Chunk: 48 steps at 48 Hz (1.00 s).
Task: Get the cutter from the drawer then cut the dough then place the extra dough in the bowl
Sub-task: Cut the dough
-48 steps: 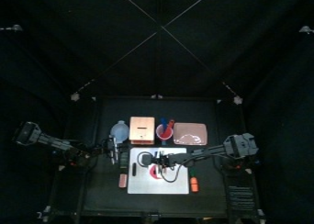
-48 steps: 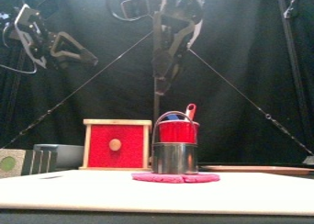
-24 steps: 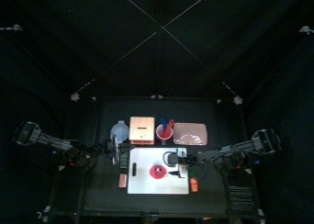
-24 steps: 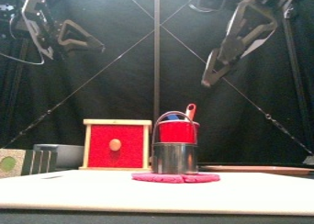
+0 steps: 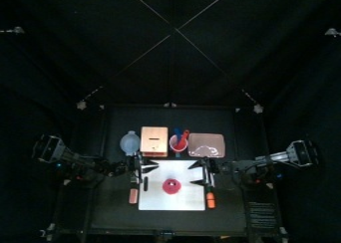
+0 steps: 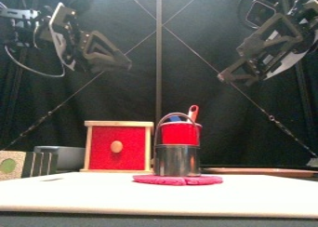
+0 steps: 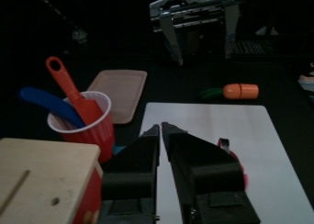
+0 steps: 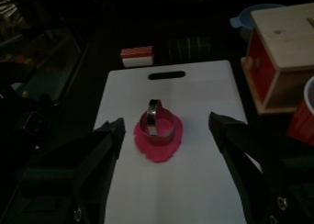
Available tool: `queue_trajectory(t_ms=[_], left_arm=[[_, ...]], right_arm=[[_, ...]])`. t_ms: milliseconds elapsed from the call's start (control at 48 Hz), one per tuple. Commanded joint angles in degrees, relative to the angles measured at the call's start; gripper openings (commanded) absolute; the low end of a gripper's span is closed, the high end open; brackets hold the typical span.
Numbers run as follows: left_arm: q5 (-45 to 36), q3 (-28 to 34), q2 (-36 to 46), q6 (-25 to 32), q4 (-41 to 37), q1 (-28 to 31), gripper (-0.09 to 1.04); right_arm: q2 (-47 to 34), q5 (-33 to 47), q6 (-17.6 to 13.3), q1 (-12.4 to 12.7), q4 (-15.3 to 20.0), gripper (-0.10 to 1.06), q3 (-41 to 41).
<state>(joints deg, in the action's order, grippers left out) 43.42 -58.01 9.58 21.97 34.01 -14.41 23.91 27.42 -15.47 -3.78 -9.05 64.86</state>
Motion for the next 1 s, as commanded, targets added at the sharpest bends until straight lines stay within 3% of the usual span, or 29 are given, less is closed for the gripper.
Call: queue_trajectory(t_ms=[21, 62, 146, 354, 521, 708, 854, 1000], left_arm=[[8.5, 0.7, -5.6, -8.7, -4.6, -2.3, 0.74], [14.9, 0.4, -9.4, -13.7, -8.6, -3.8, 0.74], [20.2, 0.5, -14.9, -18.3, -12.8, -5.5, 0.74], [20.0, 4.5, -21.5, -18.7, -11.9, -6.5, 0.74], [17.1, 5.7, -22.5, -18.5, -11.6, -6.4, 0.74], [14.3, 5.1, -21.1, -18.4, -11.2, -5.9, 0.74], [13.3, 5.4, -21.0, -18.3, -11.2, -5.4, 0.74], [12.0, 5.8, -21.0, -18.2, -11.3, -4.9, 0.74]], right_arm=[[-1.8, 7.1, -0.1, 0.6, -0.8, 1.01, 0.8], [-3.0, 11.1, -0.1, 1.1, -1.1, 1.01, 1.6], [-7.2, 18.0, -0.1, 1.1, -0.4, 1.01, 3.4], [-17.1, 27.5, 1.7, 0.4, 2.0, 1.01, 1.8], [-26.3, 34.6, 5.9, -1.5, 8.2, 1.01, -1.2], [-29.0, 34.9, 6.4, -5.0, 12.7, 1.01, -3.1], [-27.0, 33.9, 5.9, -7.3, 12.8, 1.01, -3.4], [-24.0, 27.7, 5.6, -8.0, 13.4, 1.01, -4.3]])
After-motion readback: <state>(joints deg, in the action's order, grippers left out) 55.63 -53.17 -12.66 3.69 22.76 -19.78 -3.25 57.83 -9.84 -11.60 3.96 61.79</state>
